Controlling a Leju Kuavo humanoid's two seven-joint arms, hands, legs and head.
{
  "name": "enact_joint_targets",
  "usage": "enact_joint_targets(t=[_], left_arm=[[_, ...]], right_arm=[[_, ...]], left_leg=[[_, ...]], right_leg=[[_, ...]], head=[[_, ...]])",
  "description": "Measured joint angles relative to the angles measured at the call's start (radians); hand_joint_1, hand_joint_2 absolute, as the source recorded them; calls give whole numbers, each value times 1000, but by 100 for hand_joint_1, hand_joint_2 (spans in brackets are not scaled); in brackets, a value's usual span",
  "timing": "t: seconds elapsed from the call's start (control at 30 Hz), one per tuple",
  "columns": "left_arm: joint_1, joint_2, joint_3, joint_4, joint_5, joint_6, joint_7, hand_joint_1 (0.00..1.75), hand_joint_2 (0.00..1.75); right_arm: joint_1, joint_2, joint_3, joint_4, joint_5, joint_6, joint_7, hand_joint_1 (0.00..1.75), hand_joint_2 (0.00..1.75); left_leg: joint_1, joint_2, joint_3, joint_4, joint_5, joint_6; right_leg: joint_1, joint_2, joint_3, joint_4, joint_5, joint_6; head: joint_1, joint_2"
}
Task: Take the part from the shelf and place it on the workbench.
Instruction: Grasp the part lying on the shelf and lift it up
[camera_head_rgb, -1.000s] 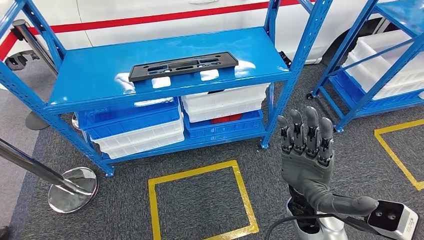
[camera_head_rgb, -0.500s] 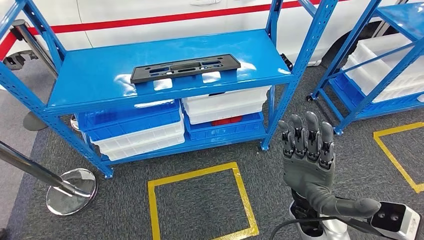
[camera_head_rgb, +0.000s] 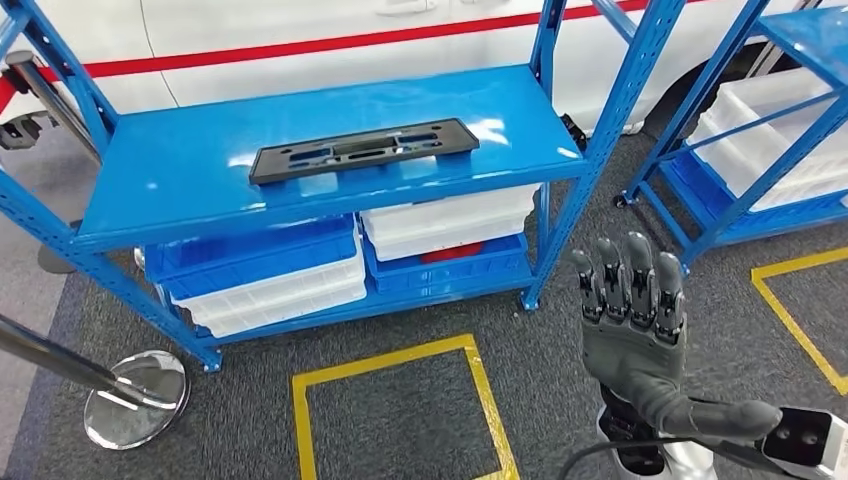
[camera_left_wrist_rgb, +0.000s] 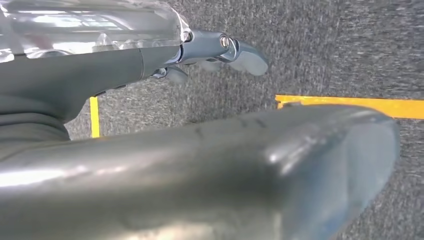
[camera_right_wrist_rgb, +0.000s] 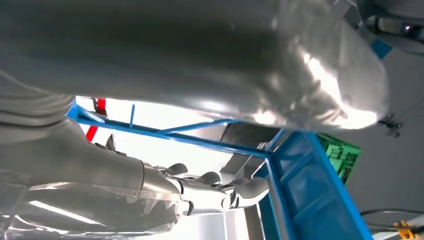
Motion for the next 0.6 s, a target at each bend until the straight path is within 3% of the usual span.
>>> enact_joint_targets(t=[0.07, 0.1, 0.17, 0.23, 0.27, 0.3, 0.37, 0.4, 0.43, 0.5, 0.53, 0.6], left_arm=[[-4, -1, 1, 0, 1, -1, -4, 0, 0], [-5, -2, 1, 0, 1, -2, -5, 0, 0], [-2, -2, 2, 1, 0, -4, -7, 0, 0], [3, -2, 3, 1, 0, -5, -8, 0, 0], [5, -2, 4, 1, 0, -6, -9, 0, 0], [6, -2, 6, 1, 0, -6, -9, 0, 0], [9, -1, 10, 1, 0, -5, -10, 0, 0], [11, -1, 13, 1, 0, -5, -9, 0, 0], [11, -1, 14, 1, 0, -4, -9, 0, 0], [9, -2, 15, 1, -1, -2, -8, 0, 0], [8, -2, 15, 1, -2, -1, -8, 0, 0], [7, -2, 16, 1, -2, 0, -8, 0, 0]], right_arm=[[-1, -2, -14, 0, -2, 19, 0, 0, 0], [-1, -2, -21, 0, -3, 27, 0, 0, 0], [2, -3, -36, 0, -4, 44, 0, 0, 0], [8, -2, -53, 0, -3, 61, 0, 0, 0], [10, -2, -61, 0, -1, 67, 0, 0, 0], [11, -2, -68, 0, 1, 73, 0, 0, 0], [14, 0, -79, 1, 4, 81, 0, 0, 0], [16, 0, -84, 1, 4, 83, 0, 0, 0], [18, 0, -89, 2, 3, 85, 0, 0, 0], [19, 1, -99, 1, -1, 90, 0, 0, 0], [19, 1, -104, 1, -3, 93, 0, 0, 0], [20, 1, -112, 1, -6, 96, 0, 0, 0]], left_leg=[[2, -1, -37, 86, 3, -8], [4, -1, -80, 151, -4, -12], [7, -1, -180, 267, -55, -18], [7, -1, -243, 291, -101, -19], [6, -1, -252, 257, -91, -17], [5, -1, -252, 201, -50, -11], [-2, -3, -247, 84, 87, 4], [-6, -4, -242, 51, 137, 10], [-9, -5, -238, 34, 162, 16], [-8, -8, -213, 19, 155, 27], [-7, -9, -197, 7, 149, 33], [-5, -12, -160, -12, 135, 41]], right_leg=[[-4, 0, 33, -5, -16, -11], [-5, 0, 46, -7, -25, -14], [-4, 2, 69, -8, -46, -17], [-4, 7, 98, -8, -71, -16], [-4, 9, 116, -8, -86, -15], [-4, 10, 134, -8, -101, -13], [-2, 12, 165, -10, -131, -6], [-2, 14, 176, -16, -143, 0], [-1, 15, 186, -18, -148, 7], [-2, 15, 190, 0, -133, 21], [-3, 14, 173, 40, -113, 26], [-5, 11, 98, 157, -97, 34]], head=[[0, 0], [0, 0], [0, 0], [0, 0], [0, 0], [0, 0], [0, 0], [0, 0], [0, 0], [0, 0], [0, 0], [0, 0]])
